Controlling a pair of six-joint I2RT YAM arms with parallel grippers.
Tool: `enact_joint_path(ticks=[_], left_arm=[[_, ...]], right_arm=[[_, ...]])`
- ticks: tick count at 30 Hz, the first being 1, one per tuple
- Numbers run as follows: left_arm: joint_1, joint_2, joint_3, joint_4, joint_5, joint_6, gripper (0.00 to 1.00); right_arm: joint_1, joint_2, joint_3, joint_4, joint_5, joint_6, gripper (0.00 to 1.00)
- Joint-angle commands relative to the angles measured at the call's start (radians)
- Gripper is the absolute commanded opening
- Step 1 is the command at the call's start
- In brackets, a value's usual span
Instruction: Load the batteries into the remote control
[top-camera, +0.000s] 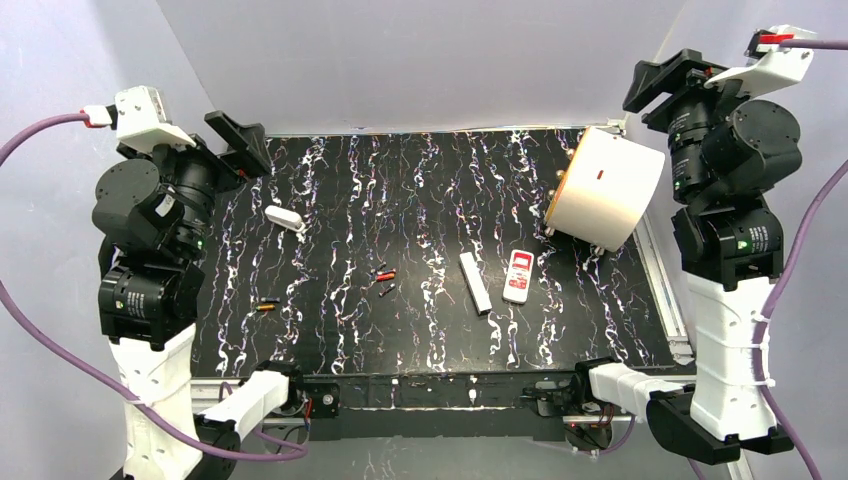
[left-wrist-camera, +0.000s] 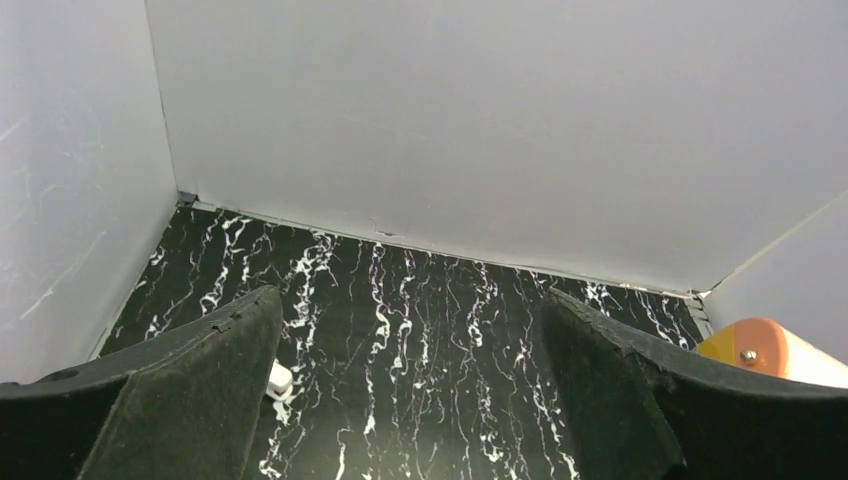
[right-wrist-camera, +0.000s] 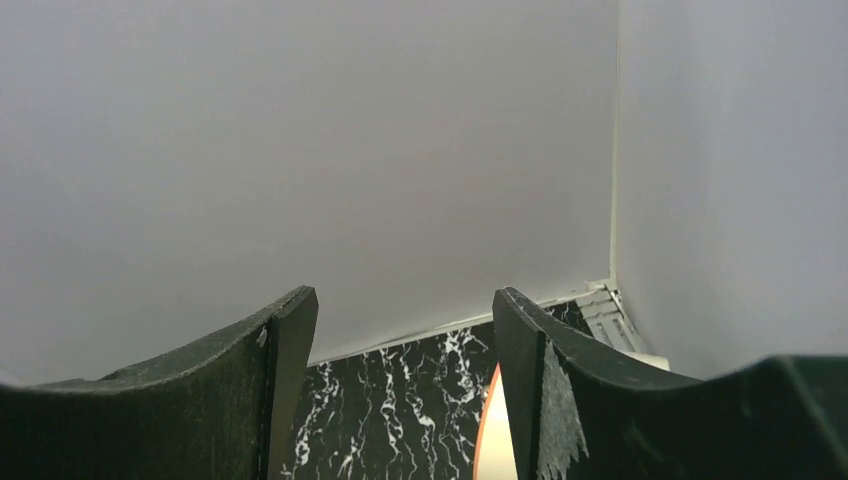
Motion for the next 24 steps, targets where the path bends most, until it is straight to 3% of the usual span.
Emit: enact_joint_path(ticks=[1, 10, 16, 22, 24], left_arm=[[-0.004, -0.042, -0.063, 0.069, 0.017, -0.023, 0.98], [-0.004, -0.035, -0.16, 0.083, 0.196, -0.043, 0.98], [-0.004, -0.03, -0.256, 0.069, 0.2, -0.12, 0.98], [-0.004, -0.04, -0.271, 0.048, 0.228, -0.112, 0.98], [-0.004, -0.042, -0.29, 0.039, 0.253, -0.102, 0.98]], right_arm=[[0.003, -0.011, -0.022, -0.024, -0.021, 0.045, 0.74], [0.004, 0.016, -0.057, -0.132, -0.143, 0.126, 0.75], [0.004, 0.068, -0.068, -0.208, -0.258, 0.161, 0.76], [0.003, 0.026, -0.162, -0.065, -0.388, 0.155, 0.83], [0.002, 0.071, -0.14, -0.084, -0.521, 0.176, 0.78]])
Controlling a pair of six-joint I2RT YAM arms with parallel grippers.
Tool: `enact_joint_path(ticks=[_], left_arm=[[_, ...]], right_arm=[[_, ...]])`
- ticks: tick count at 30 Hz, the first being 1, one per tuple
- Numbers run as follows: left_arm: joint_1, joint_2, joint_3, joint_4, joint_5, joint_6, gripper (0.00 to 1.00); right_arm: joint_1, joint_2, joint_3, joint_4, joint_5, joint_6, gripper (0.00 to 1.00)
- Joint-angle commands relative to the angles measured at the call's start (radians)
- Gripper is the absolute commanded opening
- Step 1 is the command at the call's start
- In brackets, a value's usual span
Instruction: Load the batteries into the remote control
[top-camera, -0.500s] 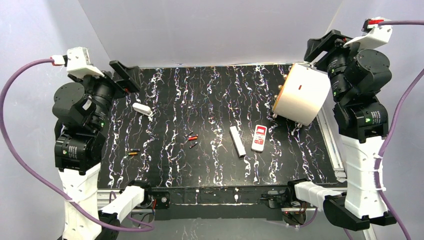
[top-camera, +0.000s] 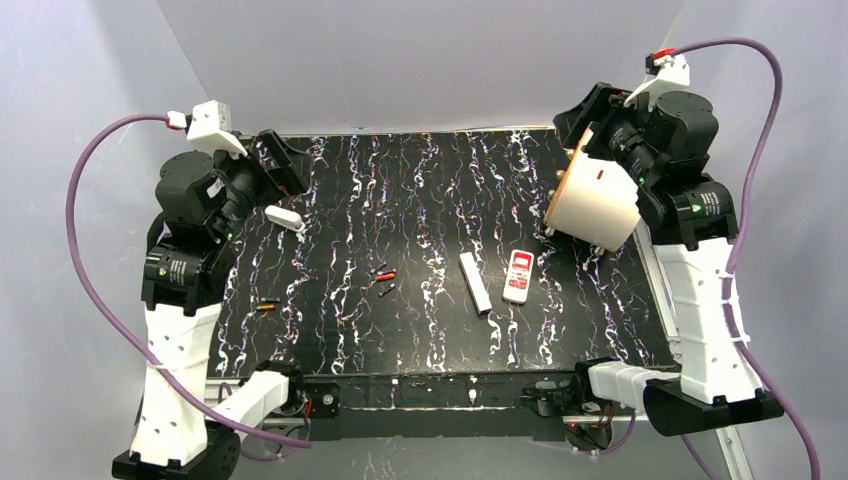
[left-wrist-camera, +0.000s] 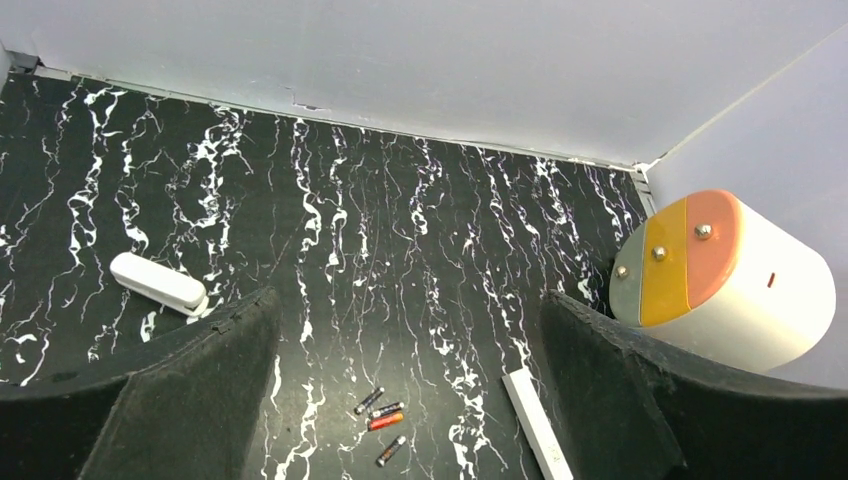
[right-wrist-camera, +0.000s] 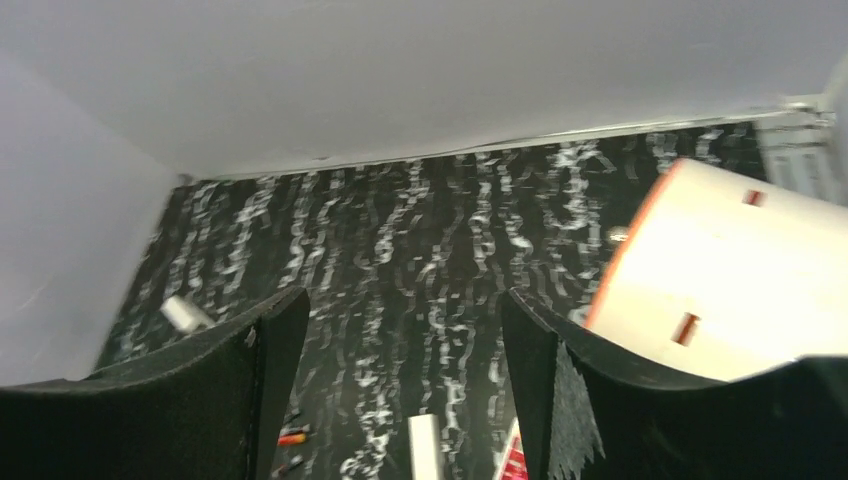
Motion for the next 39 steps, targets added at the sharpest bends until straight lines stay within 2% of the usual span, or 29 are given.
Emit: enact_joint_path(ticks=[1, 4, 8, 15, 20, 21, 24, 25, 30, 35, 39], left_arm=[[-0.003, -0.033, -0.032, -0.007, 0.067, 0.019, 0.99], [-0.003, -0.043, -0.073, -0.006, 0.118, 0.025, 0.98], [-0.003, -0.056, -0.107, -0.002, 0.158, 0.002, 0.98], [-0.003, -0.062, -0.145, 0.0, 0.183, -0.018, 0.98], [-0.003, -0.065, -0.176, 0.001, 0.183, -0.04, 0.99], [-0.003, -0.065, -0.183, 0.001, 0.183, -0.046, 0.98], [-0.003, -0.062, -0.199, 0.003, 0.184, -0.063, 0.98], [-0.003, -0.06, -0.203, 0.004, 0.183, -0.071, 0.98], [-0.003, -0.033, -0.219, 0.028, 0.16, -0.125, 0.98], [-0.003, -0.002, -0.226, 0.062, 0.191, -0.15, 0.99], [-0.004, -0.012, -0.229, 0.035, 0.084, -0.152, 0.98]], right_arm=[[0.002, 0.038, 0.029, 0.075, -0.278, 0.042, 0.75], [0.011, 0.07, -0.024, 0.106, -0.432, 0.09, 0.7], [0.066, 0.054, -0.127, 0.147, -0.423, 0.148, 0.68], [0.34, 0.085, -0.251, 0.045, -0.165, 0.15, 0.56], [0.473, 0.076, -0.429, 0.069, -0.023, 0.196, 0.59], [0.493, 0.083, -0.456, 0.057, 0.006, 0.196, 0.62], [0.542, 0.108, -0.539, 0.012, 0.13, 0.19, 0.82], [0.548, 0.12, -0.57, 0.011, 0.16, 0.189, 0.85], [0.572, 0.229, -0.638, 0.026, 0.204, 0.154, 0.87], [0.575, 0.352, -0.641, 0.041, 0.166, 0.141, 0.85], [0.575, 0.406, -0.654, 0.087, 0.151, 0.149, 0.81]])
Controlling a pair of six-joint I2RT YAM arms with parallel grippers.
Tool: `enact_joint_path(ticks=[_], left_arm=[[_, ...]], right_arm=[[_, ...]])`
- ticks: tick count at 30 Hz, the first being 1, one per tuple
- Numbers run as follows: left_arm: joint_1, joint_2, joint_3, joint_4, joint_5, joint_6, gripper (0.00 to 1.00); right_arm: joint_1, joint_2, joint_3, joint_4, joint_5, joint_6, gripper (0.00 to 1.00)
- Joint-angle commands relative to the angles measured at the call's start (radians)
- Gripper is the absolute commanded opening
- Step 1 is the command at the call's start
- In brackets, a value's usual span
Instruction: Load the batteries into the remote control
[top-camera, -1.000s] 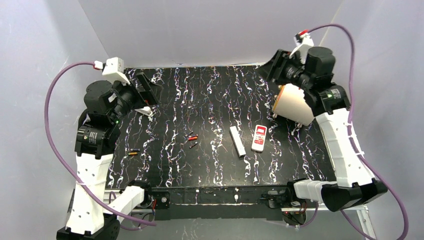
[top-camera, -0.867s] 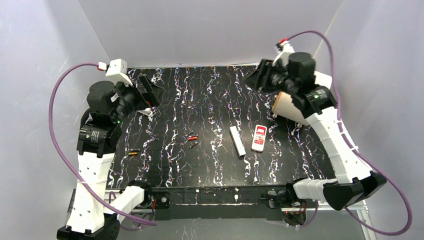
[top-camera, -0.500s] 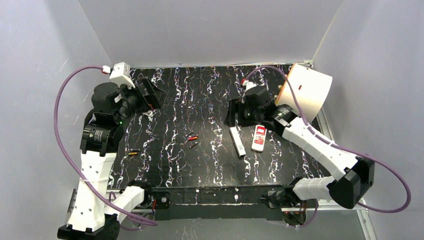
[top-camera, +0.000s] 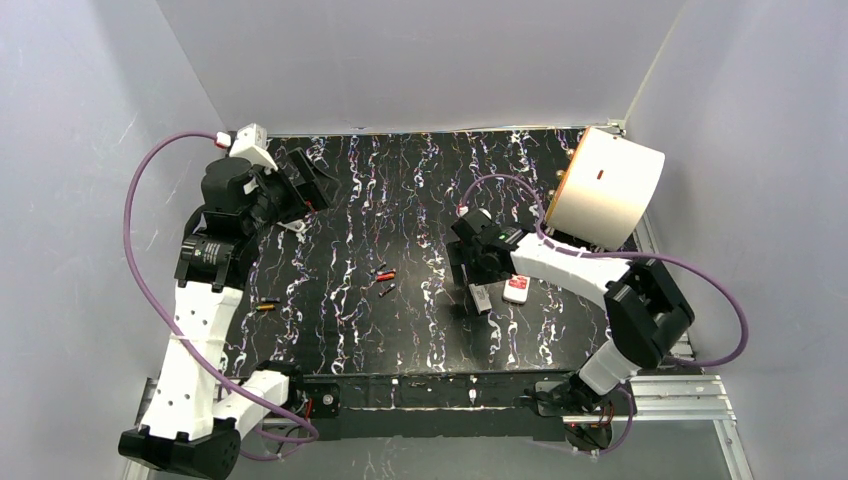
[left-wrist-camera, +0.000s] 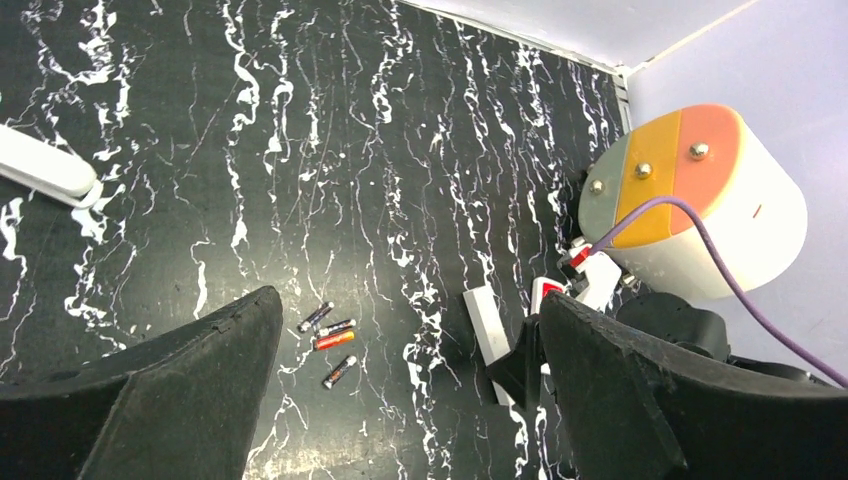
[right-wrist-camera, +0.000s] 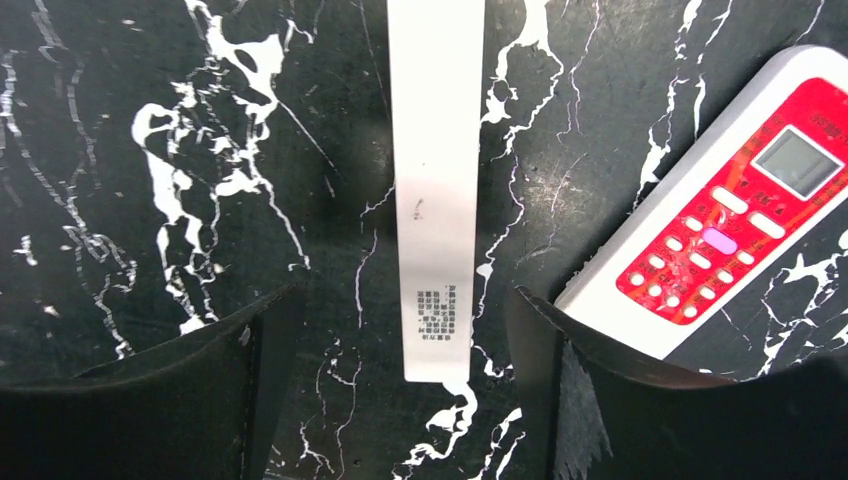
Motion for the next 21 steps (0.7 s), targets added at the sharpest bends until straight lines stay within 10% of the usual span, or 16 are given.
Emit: enact_joint_path(ticks=[1, 10, 21], left_arm=[[-0.003, -0.018, 0.004, -0.017, -0.097, -0.013, 0.99], [-0.003, -0.016, -0.009, -0.038, -0.123, 0.001, 0.98], [-0.003, -0.014, -0.023, -0.02, -0.132, 0.003, 0.98]], right_arm=[[0.006, 0.043, 0.001, 0.047, 0.011, 0.002, 0.79], [0.006, 0.142, 0.012, 0.048, 0.121, 0.031, 0.66], [0.003, 0.192, 0.045, 0.08, 0.074, -0.021, 0.28]])
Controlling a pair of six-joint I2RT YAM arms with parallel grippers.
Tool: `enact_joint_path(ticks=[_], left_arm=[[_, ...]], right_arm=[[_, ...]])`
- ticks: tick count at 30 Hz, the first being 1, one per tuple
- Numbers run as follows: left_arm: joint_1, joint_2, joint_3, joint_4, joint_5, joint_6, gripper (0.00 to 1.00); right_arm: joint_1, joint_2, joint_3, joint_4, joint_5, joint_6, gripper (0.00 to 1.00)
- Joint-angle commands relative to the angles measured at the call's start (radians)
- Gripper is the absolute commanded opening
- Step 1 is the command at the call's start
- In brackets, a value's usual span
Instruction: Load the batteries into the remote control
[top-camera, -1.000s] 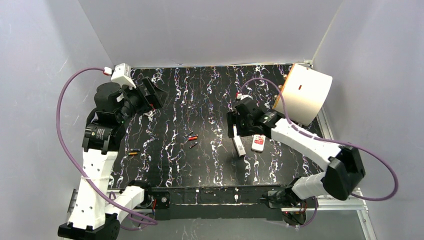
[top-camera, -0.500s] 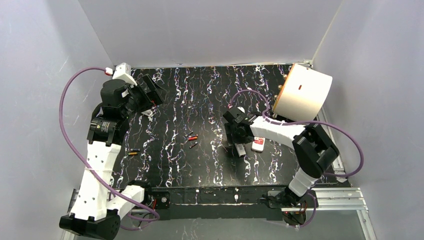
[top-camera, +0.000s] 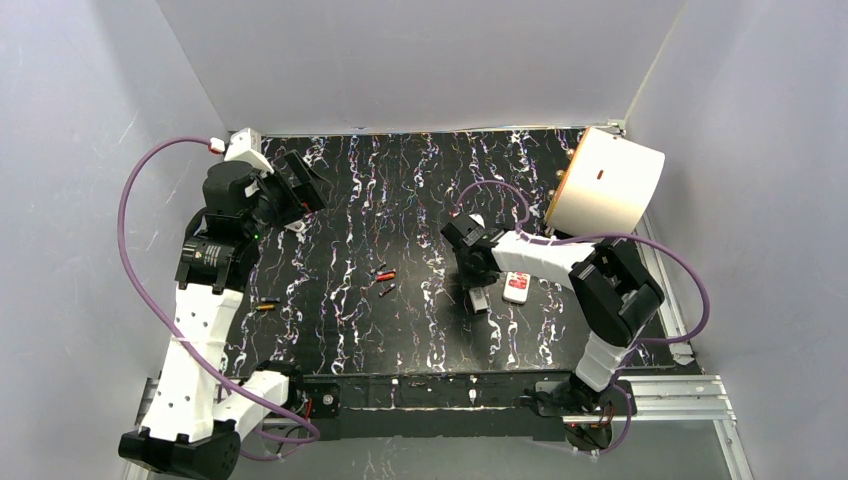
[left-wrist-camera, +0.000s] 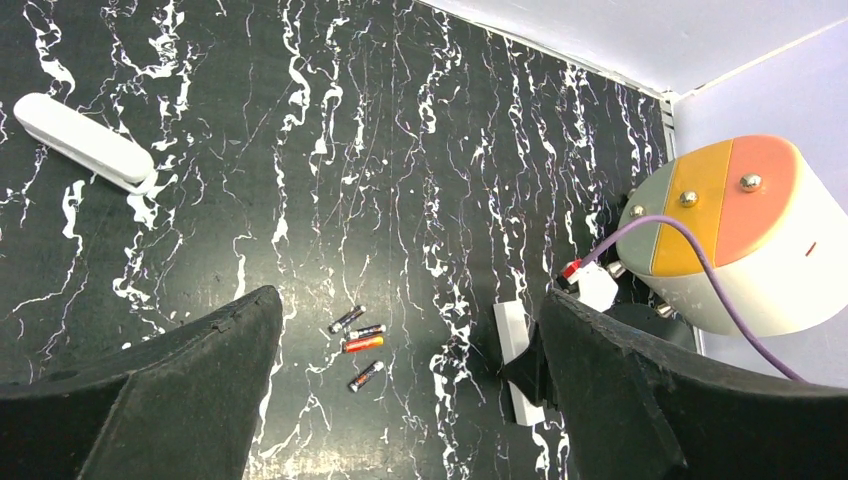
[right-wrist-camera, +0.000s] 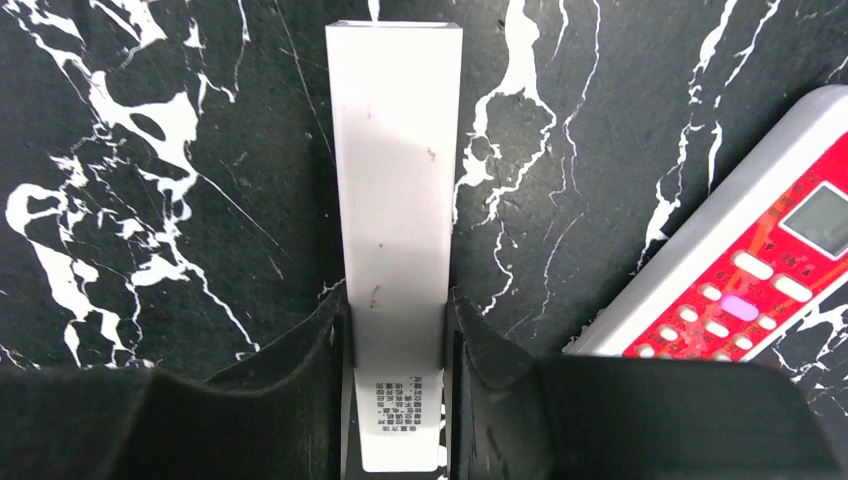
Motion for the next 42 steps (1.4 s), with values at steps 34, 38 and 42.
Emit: enact_joint_path(ticks=[34, 38, 42], left_arm=[[-0.233, -0.051, -0.25, 0.639, 0.733, -0.395, 0.98], [-0.267, -0.007, -0.226, 0.645, 0.661, -0.447, 0.98], [-0.296, 0.045, -0.201, 0.664, 0.626, -0.486, 0.9]], right_arm=[[-0.186, -0.428, 0.019, 1.304, -0.806, 0.766, 0.28], [-0.164, -0.466, 0.057, 1.066, -0.692, 0.706, 0.29], [-0.144, -0.494, 0.073, 0.872, -0.562, 0.716, 0.29]])
